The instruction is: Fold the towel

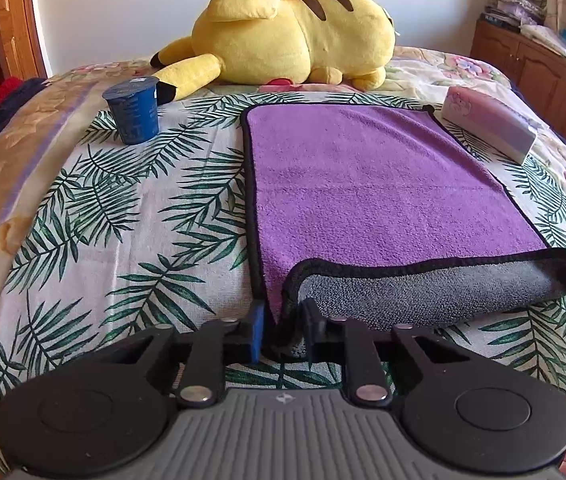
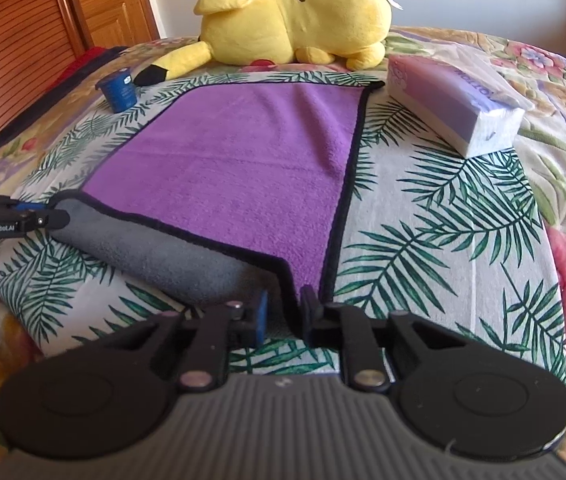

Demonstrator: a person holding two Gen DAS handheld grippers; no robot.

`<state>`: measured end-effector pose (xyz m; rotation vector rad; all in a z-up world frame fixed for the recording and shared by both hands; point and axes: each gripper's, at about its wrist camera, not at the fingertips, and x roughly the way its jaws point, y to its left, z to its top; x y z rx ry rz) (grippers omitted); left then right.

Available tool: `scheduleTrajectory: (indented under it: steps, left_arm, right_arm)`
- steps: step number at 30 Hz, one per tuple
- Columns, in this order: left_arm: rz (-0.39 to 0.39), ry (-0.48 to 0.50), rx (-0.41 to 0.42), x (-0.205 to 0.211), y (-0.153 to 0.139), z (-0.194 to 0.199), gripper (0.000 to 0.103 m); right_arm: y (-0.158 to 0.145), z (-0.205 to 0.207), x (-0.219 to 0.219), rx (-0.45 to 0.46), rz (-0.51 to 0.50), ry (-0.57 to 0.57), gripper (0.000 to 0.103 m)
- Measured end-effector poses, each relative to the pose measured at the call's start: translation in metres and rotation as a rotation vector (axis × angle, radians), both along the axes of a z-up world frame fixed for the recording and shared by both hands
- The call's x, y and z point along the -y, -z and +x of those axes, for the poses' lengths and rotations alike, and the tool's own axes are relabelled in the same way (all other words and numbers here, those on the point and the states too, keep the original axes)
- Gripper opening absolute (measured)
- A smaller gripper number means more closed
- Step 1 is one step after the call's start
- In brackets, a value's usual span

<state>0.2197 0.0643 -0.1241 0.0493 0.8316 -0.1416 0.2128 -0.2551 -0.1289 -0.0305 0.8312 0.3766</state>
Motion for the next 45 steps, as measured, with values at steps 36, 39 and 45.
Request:
scheduleTrajectory:
  steps: [36,39,45]
  left_arm:
    - [-0.070,0.012,0.172,0.000,-0.037,-0.009,0.000]
    - [-0.075,0.015,0.189,0.001,-0.042,-0.011,0.000]
    - [-0.076,0.030,0.224,0.003,-0.055,-0.014,0.000]
  right_arm:
    - [-0.031,-0.003,0.005,0.213,0.075,-0.014,0.004]
    - [-0.040,-0.006,0.004,0.242,0.088,-0.026,0.004]
    - [-0.050,-0.006,0.003,0.271,0.079,-0.031,0.004]
